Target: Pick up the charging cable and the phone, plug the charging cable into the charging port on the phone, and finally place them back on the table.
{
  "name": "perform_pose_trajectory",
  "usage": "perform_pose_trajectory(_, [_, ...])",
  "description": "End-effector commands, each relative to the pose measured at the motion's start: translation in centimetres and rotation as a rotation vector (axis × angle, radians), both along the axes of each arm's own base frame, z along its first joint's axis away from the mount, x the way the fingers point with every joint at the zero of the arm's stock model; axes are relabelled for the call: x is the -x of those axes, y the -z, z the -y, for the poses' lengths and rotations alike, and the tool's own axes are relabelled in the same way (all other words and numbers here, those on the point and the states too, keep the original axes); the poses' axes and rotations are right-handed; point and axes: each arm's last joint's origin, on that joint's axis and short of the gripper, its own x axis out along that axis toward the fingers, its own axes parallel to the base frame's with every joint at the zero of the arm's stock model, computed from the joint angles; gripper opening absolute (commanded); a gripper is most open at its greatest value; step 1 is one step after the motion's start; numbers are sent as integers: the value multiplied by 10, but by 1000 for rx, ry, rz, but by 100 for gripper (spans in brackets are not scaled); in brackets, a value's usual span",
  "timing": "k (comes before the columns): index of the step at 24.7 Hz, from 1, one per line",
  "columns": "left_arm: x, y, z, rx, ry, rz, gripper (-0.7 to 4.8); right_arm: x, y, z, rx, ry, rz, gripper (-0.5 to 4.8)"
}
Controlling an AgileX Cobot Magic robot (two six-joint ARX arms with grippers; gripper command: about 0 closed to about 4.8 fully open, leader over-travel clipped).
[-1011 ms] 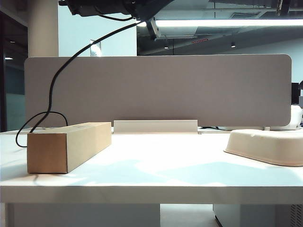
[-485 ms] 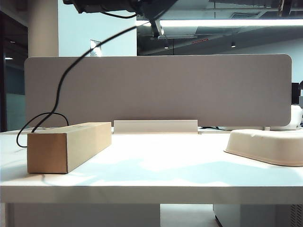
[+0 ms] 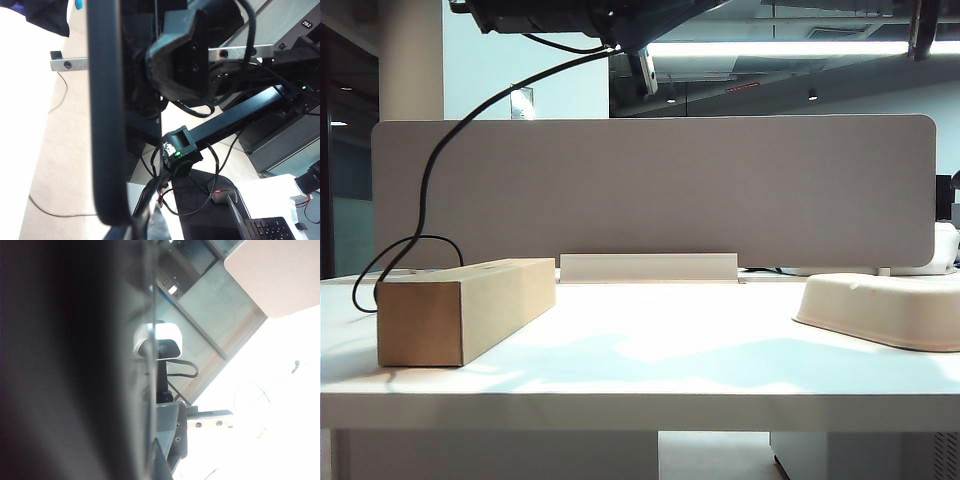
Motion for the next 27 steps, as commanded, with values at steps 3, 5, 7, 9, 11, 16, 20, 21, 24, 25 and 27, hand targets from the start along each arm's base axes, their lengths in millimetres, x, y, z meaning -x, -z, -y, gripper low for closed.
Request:
perform_pose_trajectory(3, [1,-6,0,14,8,16,9,0,4,-1,22,-6,-17,-9])
perform_pose_trajectory(5, [2,-2,-5,-16,-2,-10,146,-1,4,-1,31,43,11,-9])
perform_pose_trajectory(7, [0,4,-13,-74,-51,-46,226,-3,5,1,25,112,3,-9])
perform_pose_trajectory(9, [-2,8,-24,-125,-99,-37,226,-6,8,2,39,203,-17,-9])
perform_pose_trajectory(11, [-6,12,-38,-168,-143,-68,225,-9,15,4,68,318,-67,-9])
perform_pose_trajectory(16, [-13,15,-70,-294,-285,-112,57,-14,37,9,142,523,-276,-9])
perform_pose_trajectory(20, [-10,7,-86,-321,-337,-40,-6,-20,51,8,181,522,-362,-9])
perform_pose_trajectory(21, [-9,4,-88,-323,-345,-23,-6,-21,54,8,187,521,-379,-9])
perform_pose_trajectory(24, [1,-11,-94,-408,-429,108,-6,-33,75,6,197,517,-497,-9])
perform_pose_trajectory(25, [4,-16,-96,-448,-469,152,-6,-37,83,5,212,518,-528,-9])
perform_pose_trajectory(27, [7,-21,-98,-474,-500,182,-6,-40,92,4,227,521,-561,-9])
